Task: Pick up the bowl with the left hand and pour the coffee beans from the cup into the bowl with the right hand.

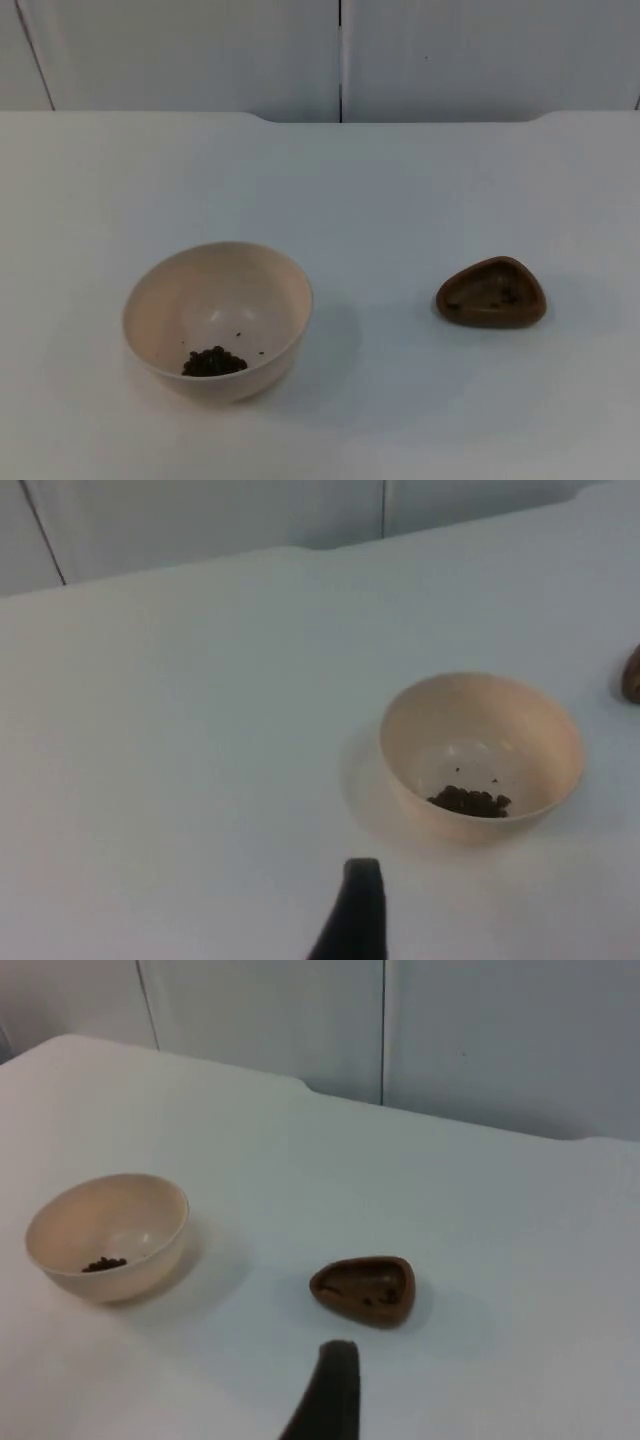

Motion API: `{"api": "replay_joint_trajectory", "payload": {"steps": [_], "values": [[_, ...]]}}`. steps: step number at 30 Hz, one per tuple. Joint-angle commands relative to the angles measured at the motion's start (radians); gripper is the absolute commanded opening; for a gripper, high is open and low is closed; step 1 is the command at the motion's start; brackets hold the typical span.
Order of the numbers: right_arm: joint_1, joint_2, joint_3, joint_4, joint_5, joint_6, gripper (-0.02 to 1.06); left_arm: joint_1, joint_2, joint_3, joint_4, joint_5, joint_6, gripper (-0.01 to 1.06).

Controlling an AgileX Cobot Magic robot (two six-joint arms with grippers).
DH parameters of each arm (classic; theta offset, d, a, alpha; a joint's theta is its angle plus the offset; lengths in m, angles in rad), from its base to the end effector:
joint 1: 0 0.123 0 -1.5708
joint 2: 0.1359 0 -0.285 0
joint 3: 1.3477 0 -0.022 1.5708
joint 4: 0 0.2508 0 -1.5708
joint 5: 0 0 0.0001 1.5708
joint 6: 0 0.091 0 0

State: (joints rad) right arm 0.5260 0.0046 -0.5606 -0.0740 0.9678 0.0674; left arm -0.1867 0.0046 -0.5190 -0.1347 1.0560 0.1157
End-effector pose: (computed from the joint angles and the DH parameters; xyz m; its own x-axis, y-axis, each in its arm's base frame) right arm -0.0047 -0.0091 0.3020 -0.2861 -0.1368 -0.9484 -0.4441 0.8960 0.0047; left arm -0.0084 -0.0092 0.2836 -0.4132 0.1276 -0.9016 0.3084 0.9512 -0.0067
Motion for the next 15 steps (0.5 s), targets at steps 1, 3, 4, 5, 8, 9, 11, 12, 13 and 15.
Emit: {"api": "replay_joint_trajectory", "payload": {"steps": [1, 3, 4, 5, 8, 9, 11, 12, 13, 15], "values": [[0.006, -0.005, 0.006, -0.012, 0.038, -0.008, 0.75, -0.002, -0.005, 0.006, 0.012, -0.001, -0.024, 0.73], [0.006, -0.005, 0.006, -0.025, 0.058, -0.008, 0.75, -0.002, -0.005, 0.008, 0.022, 0.001, -0.026, 0.73], [0.006, -0.005, 0.006, -0.024, 0.063, -0.008, 0.75, -0.002, -0.005, 0.013, 0.033, 0.006, -0.029, 0.73], [0.006, -0.005, 0.006, -0.027, 0.065, -0.008, 0.75, -0.002, -0.005, 0.021, 0.048, 0.019, -0.033, 0.73], [0.006, -0.005, 0.006, -0.033, 0.065, -0.008, 0.75, -0.002, -0.005, 0.026, 0.081, 0.021, -0.08, 0.73], [0.006, -0.005, 0.006, -0.035, 0.067, -0.009, 0.75, -0.002, -0.005, 0.026, 0.092, 0.021, -0.096, 0.73], [0.006, -0.005, 0.006, -0.037, 0.067, -0.013, 0.75, -0.002, -0.005, 0.026, 0.092, 0.021, -0.098, 0.73], [0.006, -0.005, 0.006, -0.037, 0.072, -0.021, 0.75, -0.002, -0.005, 0.026, 0.092, 0.021, -0.098, 0.73], [0.006, -0.005, 0.006, -0.037, 0.078, -0.031, 0.75, -0.002, -0.005, 0.026, 0.092, 0.021, -0.098, 0.73], [0.006, -0.005, 0.006, -0.037, 0.108, -0.034, 0.75, -0.002, -0.005, 0.026, 0.092, 0.021, -0.098, 0.73]]}}
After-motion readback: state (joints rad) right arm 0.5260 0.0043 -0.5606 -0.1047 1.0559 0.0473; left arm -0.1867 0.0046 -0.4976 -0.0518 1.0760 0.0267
